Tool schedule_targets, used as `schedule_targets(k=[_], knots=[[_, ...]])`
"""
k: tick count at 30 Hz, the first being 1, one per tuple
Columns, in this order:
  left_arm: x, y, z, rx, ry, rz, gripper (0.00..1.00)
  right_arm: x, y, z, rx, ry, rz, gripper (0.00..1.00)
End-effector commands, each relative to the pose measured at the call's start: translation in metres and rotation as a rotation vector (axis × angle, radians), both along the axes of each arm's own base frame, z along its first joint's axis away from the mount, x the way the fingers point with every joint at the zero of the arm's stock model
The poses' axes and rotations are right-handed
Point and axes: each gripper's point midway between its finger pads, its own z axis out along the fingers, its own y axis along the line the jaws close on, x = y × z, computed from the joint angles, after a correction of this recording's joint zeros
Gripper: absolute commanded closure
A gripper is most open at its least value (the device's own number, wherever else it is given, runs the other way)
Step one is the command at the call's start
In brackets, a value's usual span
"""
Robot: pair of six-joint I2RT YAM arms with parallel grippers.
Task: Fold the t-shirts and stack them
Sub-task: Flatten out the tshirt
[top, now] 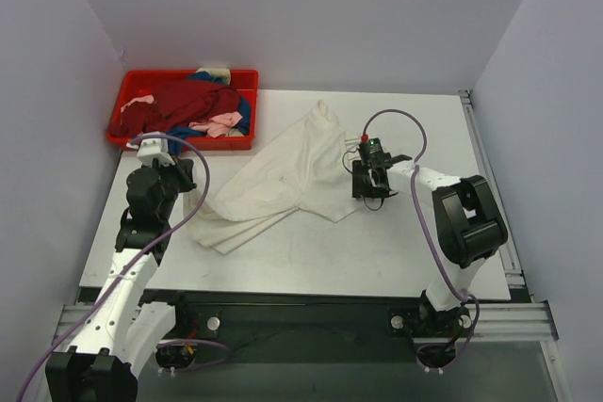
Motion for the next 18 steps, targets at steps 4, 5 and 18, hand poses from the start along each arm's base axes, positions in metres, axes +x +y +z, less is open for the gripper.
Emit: schedule_targets(k=[4,5,18], knots=[[0.001,0.003,0.018,0.008,-0.065,0.009,1.00,-0.009,0.012,-0.006,0.045,0.071,0.046,0.68],[0.000,0.003,0.017,0.008,-0.065,0.009,1.00,-0.010,0.012,-0.006,0.052,0.073,0.048,0.72],[0.005,0.003,0.012,0.014,-0.050,0.009,1.00,0.007,0.027,0.065,0.209,-0.078,0.086,1.00]])
